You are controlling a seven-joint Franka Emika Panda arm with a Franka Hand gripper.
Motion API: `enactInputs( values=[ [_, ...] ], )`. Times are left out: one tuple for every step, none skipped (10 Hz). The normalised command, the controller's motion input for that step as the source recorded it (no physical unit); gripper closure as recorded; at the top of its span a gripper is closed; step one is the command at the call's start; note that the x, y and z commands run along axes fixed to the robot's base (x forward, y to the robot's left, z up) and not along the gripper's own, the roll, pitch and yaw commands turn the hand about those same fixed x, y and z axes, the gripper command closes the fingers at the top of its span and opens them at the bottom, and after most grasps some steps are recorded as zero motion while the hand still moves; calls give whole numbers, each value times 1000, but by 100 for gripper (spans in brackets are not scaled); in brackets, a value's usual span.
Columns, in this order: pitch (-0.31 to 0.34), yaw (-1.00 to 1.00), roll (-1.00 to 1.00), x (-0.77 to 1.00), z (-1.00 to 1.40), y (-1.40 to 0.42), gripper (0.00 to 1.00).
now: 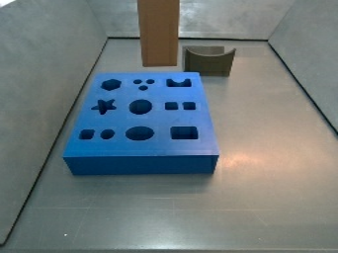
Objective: Insert the arch object.
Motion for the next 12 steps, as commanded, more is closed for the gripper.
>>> enactInputs(
  values=[
    [26,51,93,-54,-374,134,100],
    [40,-40,191,-149,-203,43,100],
    [34,0,246,283,-754,234,100],
    [59,-3,210,514,-757,389,100],
    [89,-6,184,651,-737,477,100],
    [99,-17,120,663,-834,549,100],
    [67,-51,76,554,-820,483,100],
    [0,-63,0,354,-586,391,100],
    [-19,-160,-53,60,-334,220,100],
    [0,-140,-63,40,-200,194,100],
    [0,-114,-30,57,-97,186,100],
    [16,-89,-20,89,-100,231,100]
  ],
)
